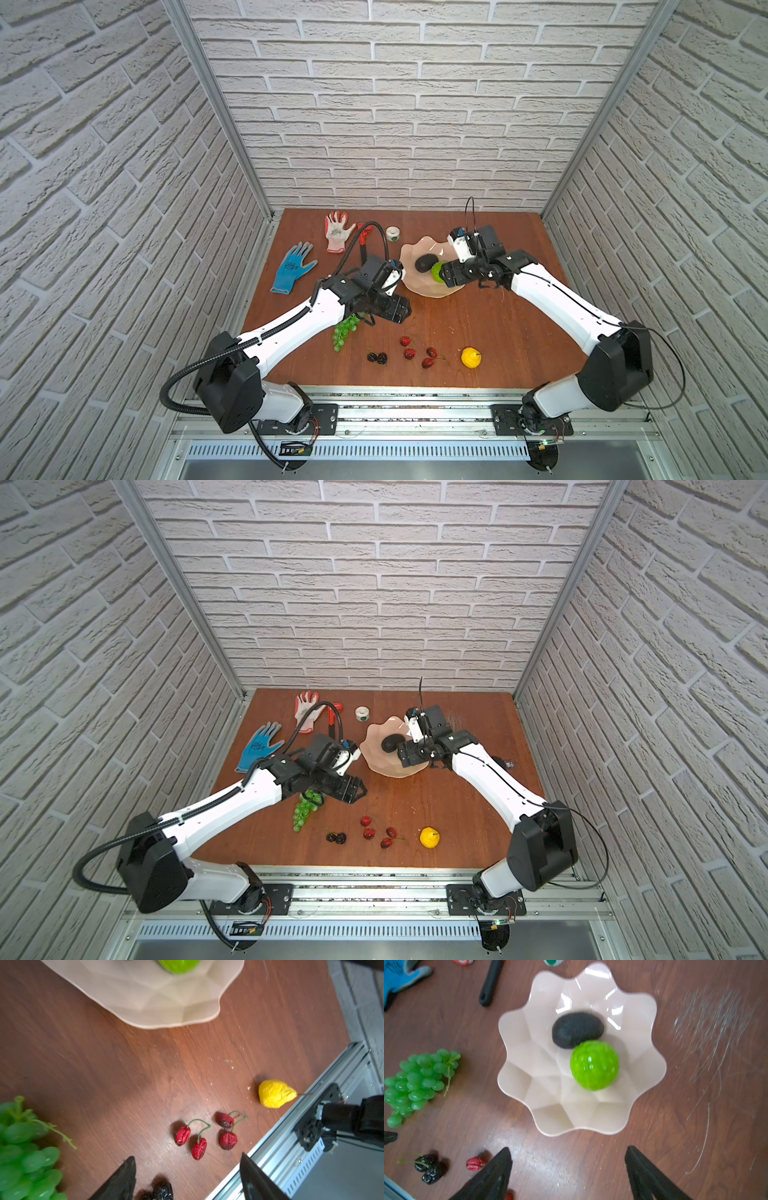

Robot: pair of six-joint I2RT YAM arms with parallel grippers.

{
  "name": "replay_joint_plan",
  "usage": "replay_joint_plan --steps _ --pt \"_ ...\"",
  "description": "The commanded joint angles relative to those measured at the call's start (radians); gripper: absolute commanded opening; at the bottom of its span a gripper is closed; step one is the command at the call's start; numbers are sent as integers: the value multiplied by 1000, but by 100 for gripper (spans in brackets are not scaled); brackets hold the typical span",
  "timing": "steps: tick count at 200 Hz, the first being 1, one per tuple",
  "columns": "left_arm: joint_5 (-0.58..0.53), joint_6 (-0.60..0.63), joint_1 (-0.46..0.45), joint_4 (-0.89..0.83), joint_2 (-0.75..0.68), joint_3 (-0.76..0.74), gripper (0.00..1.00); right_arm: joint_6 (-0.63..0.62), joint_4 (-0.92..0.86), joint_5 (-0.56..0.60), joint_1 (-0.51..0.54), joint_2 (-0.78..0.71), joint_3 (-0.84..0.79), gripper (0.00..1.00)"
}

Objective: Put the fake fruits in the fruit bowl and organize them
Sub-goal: 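Open and withdraw the right gripper while the left reaches toward the yellow pear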

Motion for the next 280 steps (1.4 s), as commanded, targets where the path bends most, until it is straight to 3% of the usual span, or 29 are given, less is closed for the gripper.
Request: replay_joint_plan --steps 1,52,84,144,234,280 --pt "-13 21 -63 56 29 -3 78 61 34 12 11 -88 -107 86" --pt "-32 36 -202 67 130 40 79 64 -77 115 27 -195 -185 86" --pt "-21 60 -297 123 202 102 82 51 -114 234 -6 -209 -188 94" --pt "-32 128 -406 124 412 304 86 50 -28 145 -201 -108 -129 97" --pt "-64 238 -450 57 626 496 84 90 114 -43 -468 -74 -172 97" --pt "-117 276 -467 18 705 580 82 92 133 -79 -495 -105 -203 97"
